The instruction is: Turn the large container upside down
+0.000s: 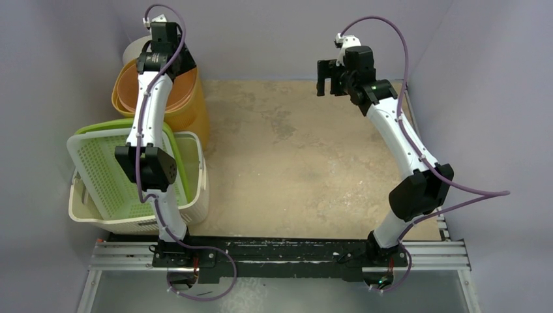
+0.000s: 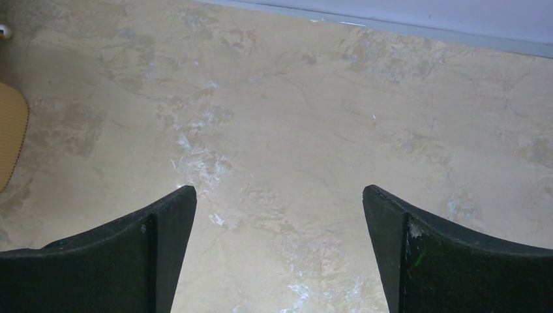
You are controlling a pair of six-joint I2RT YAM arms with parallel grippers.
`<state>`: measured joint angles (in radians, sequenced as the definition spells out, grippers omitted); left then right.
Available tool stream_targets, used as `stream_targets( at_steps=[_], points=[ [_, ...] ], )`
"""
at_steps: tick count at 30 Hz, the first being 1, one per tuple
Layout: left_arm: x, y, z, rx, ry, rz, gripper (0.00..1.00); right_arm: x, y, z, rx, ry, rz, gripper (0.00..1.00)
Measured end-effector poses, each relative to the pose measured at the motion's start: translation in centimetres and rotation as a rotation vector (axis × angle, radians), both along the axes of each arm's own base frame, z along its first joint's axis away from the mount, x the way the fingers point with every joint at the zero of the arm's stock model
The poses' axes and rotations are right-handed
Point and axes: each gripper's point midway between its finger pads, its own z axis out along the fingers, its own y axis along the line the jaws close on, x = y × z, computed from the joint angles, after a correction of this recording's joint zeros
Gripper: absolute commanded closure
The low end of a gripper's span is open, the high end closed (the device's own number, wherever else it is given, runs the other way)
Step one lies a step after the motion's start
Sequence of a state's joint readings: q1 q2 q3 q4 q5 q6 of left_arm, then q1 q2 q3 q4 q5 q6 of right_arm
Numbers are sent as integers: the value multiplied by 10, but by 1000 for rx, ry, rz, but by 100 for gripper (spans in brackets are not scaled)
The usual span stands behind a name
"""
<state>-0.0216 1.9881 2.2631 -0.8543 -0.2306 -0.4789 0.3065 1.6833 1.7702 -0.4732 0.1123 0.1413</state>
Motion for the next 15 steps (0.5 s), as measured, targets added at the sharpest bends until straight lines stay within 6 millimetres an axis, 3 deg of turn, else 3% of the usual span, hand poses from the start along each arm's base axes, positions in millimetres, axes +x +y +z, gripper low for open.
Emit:
stream_targets(
  at_steps=[6,11,14,15],
  points=[
    [-1,-2,-10,1,25,-16,58,1,0,-2,-1,4,0,0],
    [3,-8,-18,-8,28,-37,77,3,1,-9,-8,17,2,0],
    [7,-14,-19,-14,8,-49,99,3,1,-9,-9,19,1,0],
    [8,-14,-17,-12,-1,-44,100,3,1,-9,-9,19,1,0]
  ],
)
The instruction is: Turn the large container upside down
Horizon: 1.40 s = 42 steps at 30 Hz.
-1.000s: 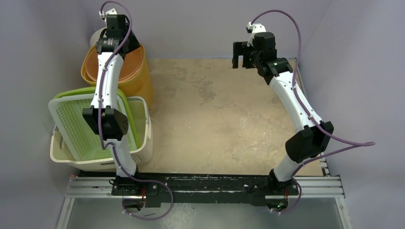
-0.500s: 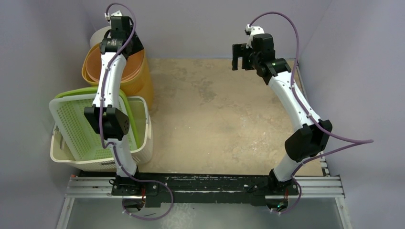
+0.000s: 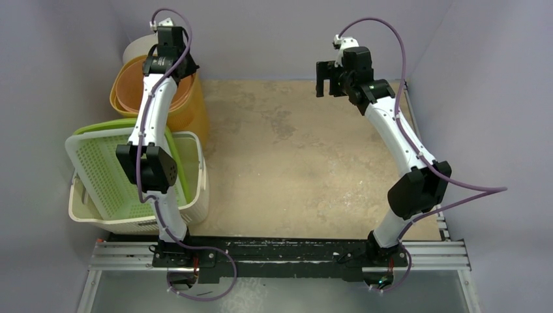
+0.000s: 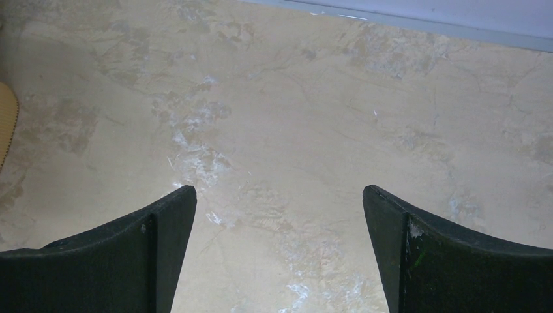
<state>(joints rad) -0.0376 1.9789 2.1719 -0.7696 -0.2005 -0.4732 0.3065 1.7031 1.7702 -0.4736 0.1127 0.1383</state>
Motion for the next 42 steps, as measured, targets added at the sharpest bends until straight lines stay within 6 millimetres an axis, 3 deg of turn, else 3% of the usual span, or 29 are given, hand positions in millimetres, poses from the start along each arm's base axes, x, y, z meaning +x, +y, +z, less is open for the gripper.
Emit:
stream_targets(
  at_steps=[12,17,21,26,31,36,42],
  points=[
    [-10,8,6,47,11,55,100,0,0,0,0,0,-1,2],
    [-24,19,28,105,-13,102,100,0,0,0,4,1,-2,2],
    [-44,20,78,143,-132,124,100,0,0,1,8,1,-4,2],
    [-90,25,176,147,-390,170,100,-4,0,1,18,3,-9,3],
    [-129,38,250,135,-620,239,100,-10,0,5,42,-2,-18,3],
    [-156,38,289,86,-774,249,100,-15,-2,12,63,-19,-32,3],
    [-162,9,331,-68,-937,116,100,-12,-18,23,64,-50,-100,2]
  ],
)
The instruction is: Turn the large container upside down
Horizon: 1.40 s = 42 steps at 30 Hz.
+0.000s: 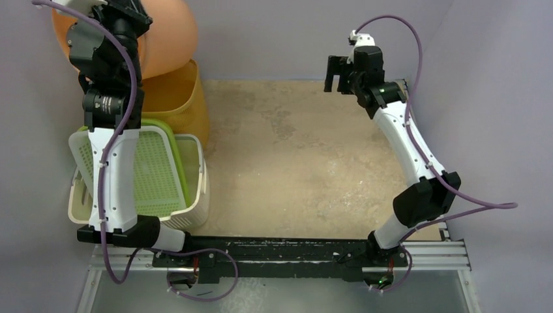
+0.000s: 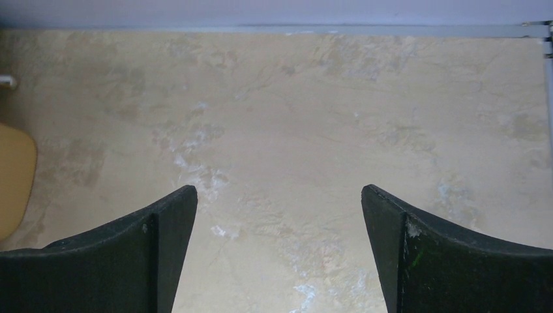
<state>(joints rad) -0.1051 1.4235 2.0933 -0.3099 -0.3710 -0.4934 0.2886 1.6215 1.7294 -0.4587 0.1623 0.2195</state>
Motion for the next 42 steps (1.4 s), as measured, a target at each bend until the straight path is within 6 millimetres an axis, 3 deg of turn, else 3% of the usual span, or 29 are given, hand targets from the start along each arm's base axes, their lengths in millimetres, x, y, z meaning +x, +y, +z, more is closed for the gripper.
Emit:
stream_targets(
  at_steps=[5,12,14,17,21,23,25,28,32,42],
  points=[
    [2,-38,26,-75,-116,-225,100,13,-44,20,42,-57,-135,2],
    [8,-86,51,-212,-243,-527,100,19,-144,55,81,-166,-379,1],
    [11,-108,55,-265,-277,-627,100,19,-158,68,83,-200,-411,1],
    [18,-160,47,-317,-272,-774,100,19,-171,84,95,-245,-435,1],
    [31,-251,6,-341,-146,-959,100,19,-182,96,109,-278,-453,0],
    [37,-292,-28,-351,-51,-1035,100,18,-186,100,110,-287,-461,0],
    [44,-320,-64,-368,42,-1079,100,18,-191,103,107,-299,-476,0],
    [54,-347,-119,-392,168,-1101,100,17,-199,107,100,-316,-505,0],
    [70,-371,-173,-405,254,-1090,100,14,-205,115,96,-342,-529,0],
    [78,-450,-249,-574,278,-1198,100,-15,-206,146,84,-423,-543,0]
  ],
)
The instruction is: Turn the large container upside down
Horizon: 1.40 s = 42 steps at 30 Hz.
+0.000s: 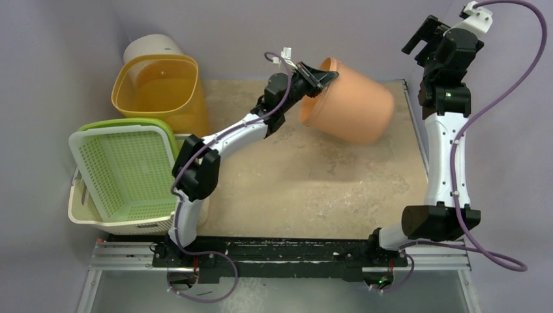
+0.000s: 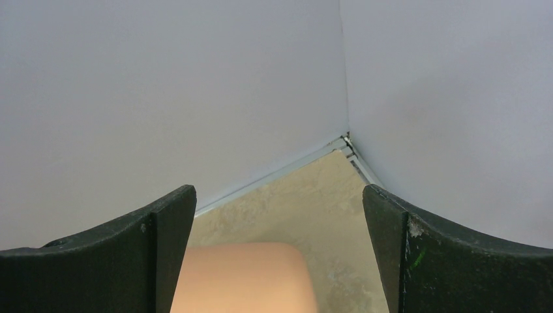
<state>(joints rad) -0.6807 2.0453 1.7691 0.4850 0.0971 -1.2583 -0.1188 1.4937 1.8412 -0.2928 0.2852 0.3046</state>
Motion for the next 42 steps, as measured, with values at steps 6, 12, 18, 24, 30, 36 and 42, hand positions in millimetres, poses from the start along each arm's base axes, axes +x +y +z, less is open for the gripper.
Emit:
stream_targets(
  at_steps=[6,12,18,24,30,36,42],
  points=[
    [2,-37,-39,-178,101,-81,100,-16,-2,21,-27,-49,-17,0],
    [23,-46,-65,-434,200,-101,100,-14,-3,19,-40,-40,-16,0],
    [37,-43,-71,-736,235,-111,100,-9,-3,14,-43,-25,-13,0],
    [32,-25,-107,-851,280,-61,100,-4,-3,7,-43,-9,-9,0],
    [31,-14,-135,-874,310,-46,100,3,-2,-2,-40,11,4,0],
    [34,16,-164,-882,337,-3,100,11,2,-12,-35,29,31,0],
    [45,59,-214,-826,439,81,85,16,6,-28,-28,62,60,0]
  ],
)
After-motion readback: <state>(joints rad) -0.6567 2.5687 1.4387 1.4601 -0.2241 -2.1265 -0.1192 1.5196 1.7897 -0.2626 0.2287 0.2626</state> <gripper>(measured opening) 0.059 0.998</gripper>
